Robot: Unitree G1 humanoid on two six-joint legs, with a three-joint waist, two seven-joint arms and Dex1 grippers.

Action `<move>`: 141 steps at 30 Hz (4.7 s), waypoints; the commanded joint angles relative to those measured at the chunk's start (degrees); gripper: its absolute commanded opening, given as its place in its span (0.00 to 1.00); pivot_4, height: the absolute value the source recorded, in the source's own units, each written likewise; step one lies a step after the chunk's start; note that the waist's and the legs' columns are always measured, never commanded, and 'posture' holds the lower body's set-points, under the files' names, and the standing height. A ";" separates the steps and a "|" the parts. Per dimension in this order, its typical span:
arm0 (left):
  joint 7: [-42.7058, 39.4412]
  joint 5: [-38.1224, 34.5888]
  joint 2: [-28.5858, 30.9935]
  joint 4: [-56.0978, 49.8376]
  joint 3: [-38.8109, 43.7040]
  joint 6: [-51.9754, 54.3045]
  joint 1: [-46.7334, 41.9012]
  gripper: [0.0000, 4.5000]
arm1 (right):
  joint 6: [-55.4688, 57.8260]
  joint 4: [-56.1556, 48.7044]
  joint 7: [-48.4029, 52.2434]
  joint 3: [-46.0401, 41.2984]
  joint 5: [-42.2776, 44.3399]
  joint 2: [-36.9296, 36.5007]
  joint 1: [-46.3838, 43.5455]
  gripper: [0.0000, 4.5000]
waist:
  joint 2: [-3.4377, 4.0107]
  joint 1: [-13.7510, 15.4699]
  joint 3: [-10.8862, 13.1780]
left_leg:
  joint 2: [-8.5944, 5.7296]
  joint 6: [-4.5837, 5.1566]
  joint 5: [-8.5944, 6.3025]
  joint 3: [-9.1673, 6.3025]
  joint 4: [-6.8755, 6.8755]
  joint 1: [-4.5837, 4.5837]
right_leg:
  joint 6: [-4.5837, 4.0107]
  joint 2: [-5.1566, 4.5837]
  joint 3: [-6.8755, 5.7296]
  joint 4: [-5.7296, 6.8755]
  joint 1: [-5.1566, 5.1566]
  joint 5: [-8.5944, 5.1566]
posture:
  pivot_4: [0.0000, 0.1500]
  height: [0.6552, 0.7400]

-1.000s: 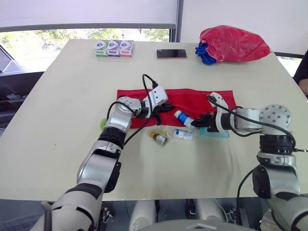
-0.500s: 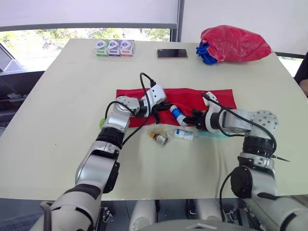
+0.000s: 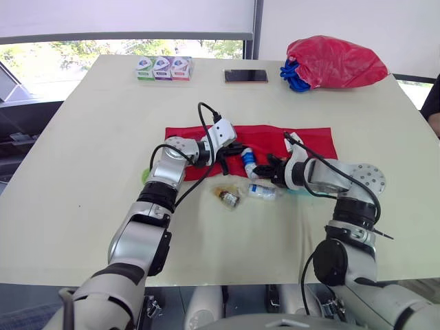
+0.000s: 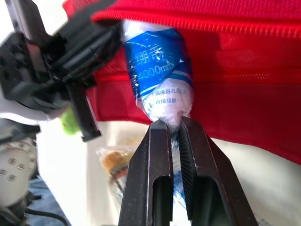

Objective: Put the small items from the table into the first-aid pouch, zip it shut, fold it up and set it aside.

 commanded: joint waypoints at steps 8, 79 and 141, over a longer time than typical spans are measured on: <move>-1.29 -1.03 -1.89 -2.28 -1.31 -0.42 0.40 0.00 | -4.00 -2.90 1.56 2.17 1.07 1.55 -1.38 0.02 | 0.00 -0.14 0.00 | -0.01 0.00 0.00 -0.07 0.00 -0.06 | 0.00 0.02 0.00 0.00 -0.01 0.00 | 1.00 1.00; 4.31 -4.13 0.50 -3.37 0.81 -8.21 1.82 0.00 | -46.32 -29.81 68.71 33.67 -35.03 -35.96 21.83 0.66 | 0.00 0.33 0.00 | -0.07 0.00 0.00 -0.11 0.05 -0.08 | 0.04 0.03 -0.01 -0.27 -0.01 -0.02 | 1.00 1.00; -2.80 -4.70 0.39 4.60 1.30 -11.10 -2.28 0.00 | -68.68 -17.58 91.98 55.32 -64.80 -44.68 17.42 0.44 | -0.05 1.65 0.03 | -0.04 -0.19 0.12 -0.09 0.37 0.10 | 0.02 0.17 0.07 -0.11 0.22 -0.02 | 1.00 1.00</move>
